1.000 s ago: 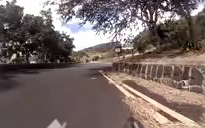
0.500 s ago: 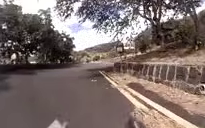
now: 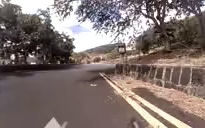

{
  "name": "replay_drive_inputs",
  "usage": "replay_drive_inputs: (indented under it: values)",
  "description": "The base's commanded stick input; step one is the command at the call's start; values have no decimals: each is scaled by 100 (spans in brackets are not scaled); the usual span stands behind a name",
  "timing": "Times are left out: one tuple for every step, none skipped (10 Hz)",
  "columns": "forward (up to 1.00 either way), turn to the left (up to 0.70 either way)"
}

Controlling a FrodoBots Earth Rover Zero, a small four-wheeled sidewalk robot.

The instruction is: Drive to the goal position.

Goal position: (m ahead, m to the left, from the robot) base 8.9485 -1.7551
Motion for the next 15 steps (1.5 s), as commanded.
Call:
replay_drive_inputs:
  values:
    - [85, 0]
    - [85, 0]
    - [85, 0]
    - [85, 0]
    - [85, 0]
    - [85, 0]
    - [85, 0]
    - [85, 0]
    - [85, 0]
    - [85, 0]
    - [85, 0]
    - [85, 0]
    - [85, 0]
    - [85, 0]
    - [85, 0]
